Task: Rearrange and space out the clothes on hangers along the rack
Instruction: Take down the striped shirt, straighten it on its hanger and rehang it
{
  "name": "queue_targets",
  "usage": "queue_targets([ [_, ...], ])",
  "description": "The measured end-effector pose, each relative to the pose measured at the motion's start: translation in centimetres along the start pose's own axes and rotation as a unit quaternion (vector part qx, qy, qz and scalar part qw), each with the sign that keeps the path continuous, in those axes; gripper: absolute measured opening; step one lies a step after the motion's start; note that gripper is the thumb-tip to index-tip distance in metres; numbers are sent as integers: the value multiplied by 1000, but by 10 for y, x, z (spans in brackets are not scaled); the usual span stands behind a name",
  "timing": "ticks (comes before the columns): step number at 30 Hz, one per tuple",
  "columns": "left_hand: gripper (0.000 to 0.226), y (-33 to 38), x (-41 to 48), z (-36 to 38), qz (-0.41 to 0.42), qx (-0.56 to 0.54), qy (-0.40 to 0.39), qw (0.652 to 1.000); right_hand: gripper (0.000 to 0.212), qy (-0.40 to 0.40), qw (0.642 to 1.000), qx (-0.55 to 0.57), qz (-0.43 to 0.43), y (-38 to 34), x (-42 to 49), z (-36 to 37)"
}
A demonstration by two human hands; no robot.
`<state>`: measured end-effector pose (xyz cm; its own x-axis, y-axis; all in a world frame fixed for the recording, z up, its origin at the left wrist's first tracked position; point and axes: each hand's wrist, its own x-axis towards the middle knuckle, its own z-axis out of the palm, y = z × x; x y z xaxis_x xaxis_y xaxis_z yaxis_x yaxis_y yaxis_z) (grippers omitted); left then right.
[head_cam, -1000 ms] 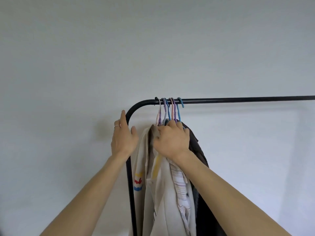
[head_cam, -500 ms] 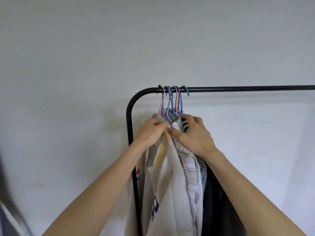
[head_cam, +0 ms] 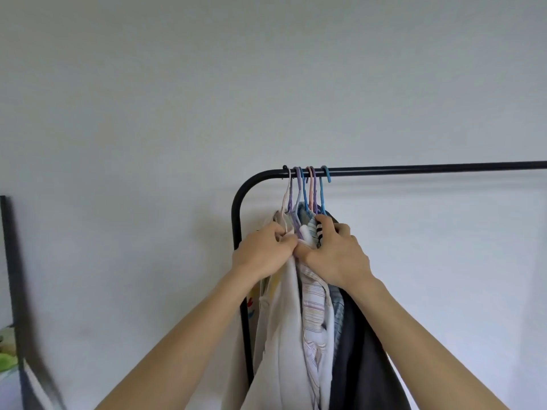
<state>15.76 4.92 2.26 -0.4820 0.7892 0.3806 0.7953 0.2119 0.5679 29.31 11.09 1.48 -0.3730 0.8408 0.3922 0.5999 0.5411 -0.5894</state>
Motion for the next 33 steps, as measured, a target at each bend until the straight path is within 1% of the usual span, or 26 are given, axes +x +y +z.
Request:
queue_targets([
  [2,21,-3,-4,5,7,13,-10,1000,83,-30,999,12,-2,2,1,-1],
  [5,15,-8,-7,4,7,38,18,999,91,-46,999,30,-6,6,0,-4],
  [7,16,-8,-9,4,2,21,31,999,92,-31,999,35,-9,8,-4,-3],
  [9,17,-8,-12,9,-3,-6,40,999,88,14,1000,15,-16,8,-9,-1],
  [11,16,-8,-14,17,-6,-19,52,998,80,71,996,-31,-38,7,-13,1],
  [13,19,-8,-15,24,-8,-32,60,998,63,113,987,-80,-76,6,-15,0],
  [16,28,-9,-16,31,-3,-47,54,997,36,133,973,-135,-129,3,-16,-3],
  [19,28,-9,-18,34,4,-63,44,997,30,119,966,-184,-141,-2,-17,-5],
  [24,32,-9,-21,35,23,-83,37,996,29,84,969,-210,-101,-12,-19,-10],
  [28,30,-7,-21,38,32,-83,41,995,31,70,964,-242,-85,-20,-21,-9],
  [33,31,-10,-16,42,33,-107,45,993,35,55,963,-255,-66,-21,-19,-7],
])
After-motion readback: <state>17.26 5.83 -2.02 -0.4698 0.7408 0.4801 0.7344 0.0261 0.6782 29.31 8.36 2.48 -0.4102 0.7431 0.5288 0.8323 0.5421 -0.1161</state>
